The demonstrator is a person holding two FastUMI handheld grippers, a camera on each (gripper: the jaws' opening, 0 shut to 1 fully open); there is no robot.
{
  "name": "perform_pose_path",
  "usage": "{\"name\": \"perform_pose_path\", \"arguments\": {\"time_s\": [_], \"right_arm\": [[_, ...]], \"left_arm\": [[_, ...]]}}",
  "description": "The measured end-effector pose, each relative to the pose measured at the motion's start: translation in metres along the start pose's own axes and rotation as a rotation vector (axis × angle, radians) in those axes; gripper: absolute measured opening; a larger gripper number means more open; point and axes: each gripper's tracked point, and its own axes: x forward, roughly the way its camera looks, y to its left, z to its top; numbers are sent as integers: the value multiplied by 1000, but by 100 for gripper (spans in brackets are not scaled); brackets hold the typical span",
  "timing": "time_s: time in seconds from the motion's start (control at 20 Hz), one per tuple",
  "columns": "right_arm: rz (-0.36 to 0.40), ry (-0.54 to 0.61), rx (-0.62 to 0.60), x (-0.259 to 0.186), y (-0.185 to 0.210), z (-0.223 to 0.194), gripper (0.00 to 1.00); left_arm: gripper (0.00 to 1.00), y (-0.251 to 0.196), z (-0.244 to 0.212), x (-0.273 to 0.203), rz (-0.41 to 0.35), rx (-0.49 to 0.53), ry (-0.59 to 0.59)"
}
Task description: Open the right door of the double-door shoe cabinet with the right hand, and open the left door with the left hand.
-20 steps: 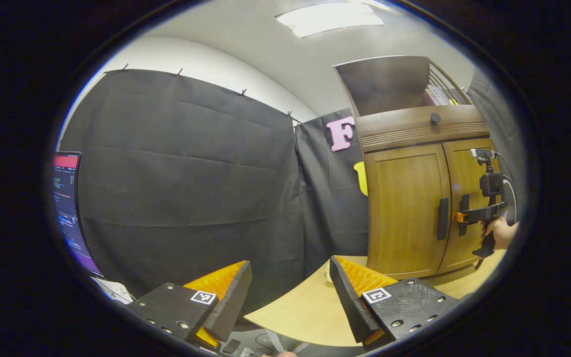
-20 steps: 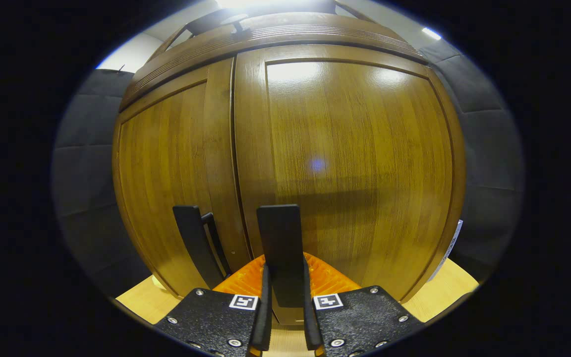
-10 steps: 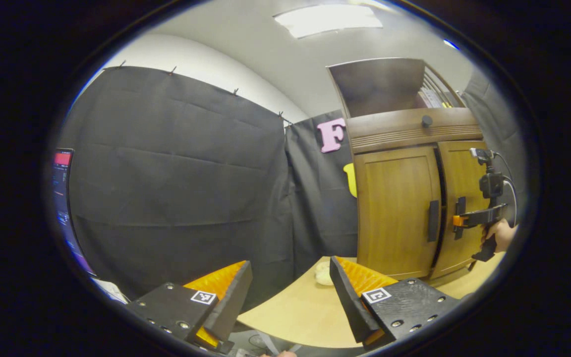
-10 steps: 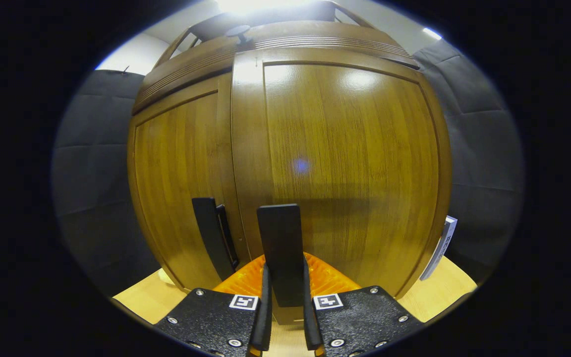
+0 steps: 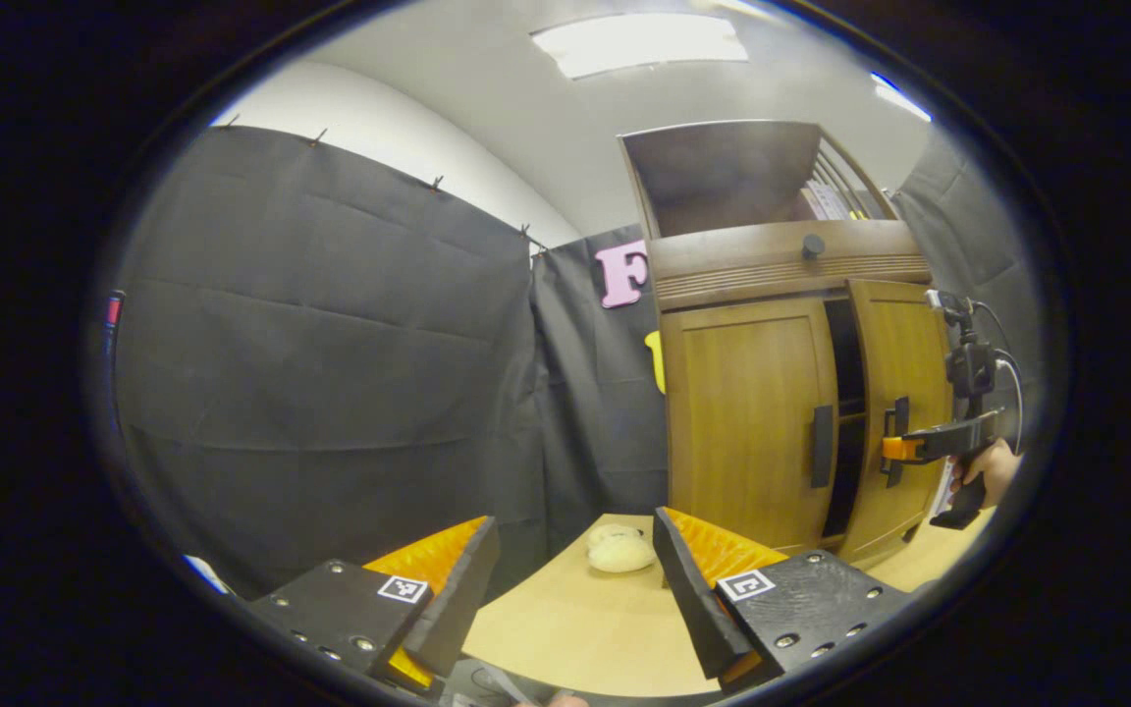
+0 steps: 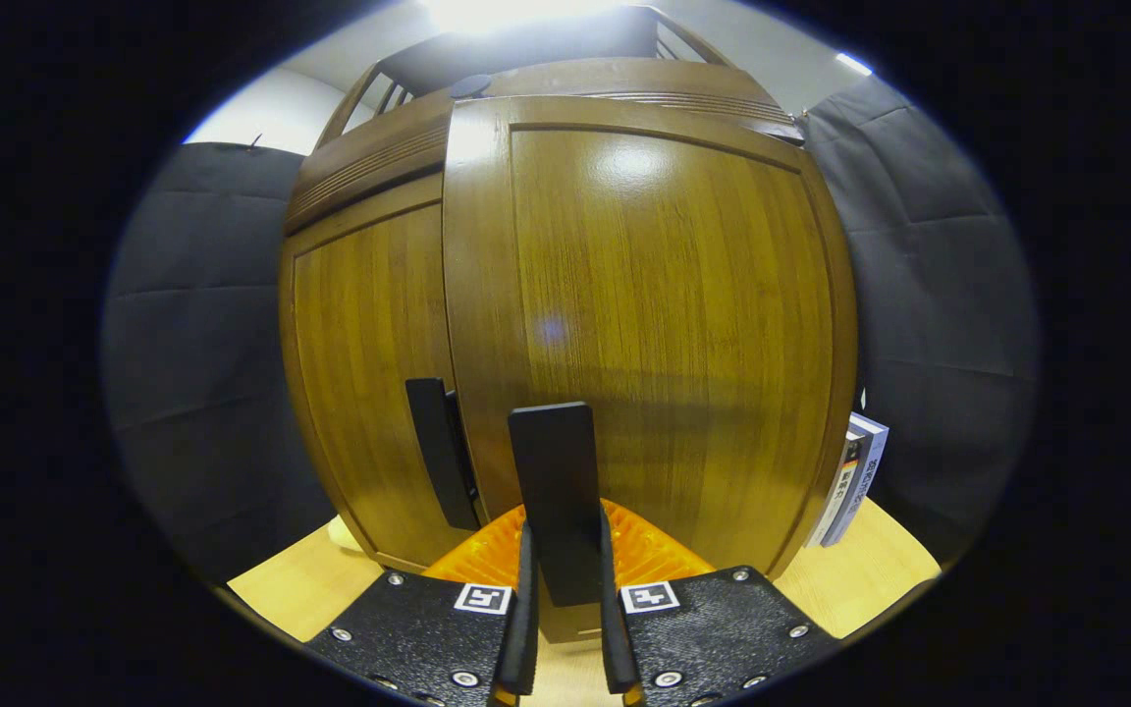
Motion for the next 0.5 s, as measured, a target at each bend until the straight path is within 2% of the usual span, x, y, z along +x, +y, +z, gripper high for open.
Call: {"name": "perform_pose_path", "arguments": {"time_s": [0.5], "right_arm": [[6, 7, 9, 5, -5, 0, 27]], "left_arm": [[90, -25, -11, 11, -141, -27, -10]]}}
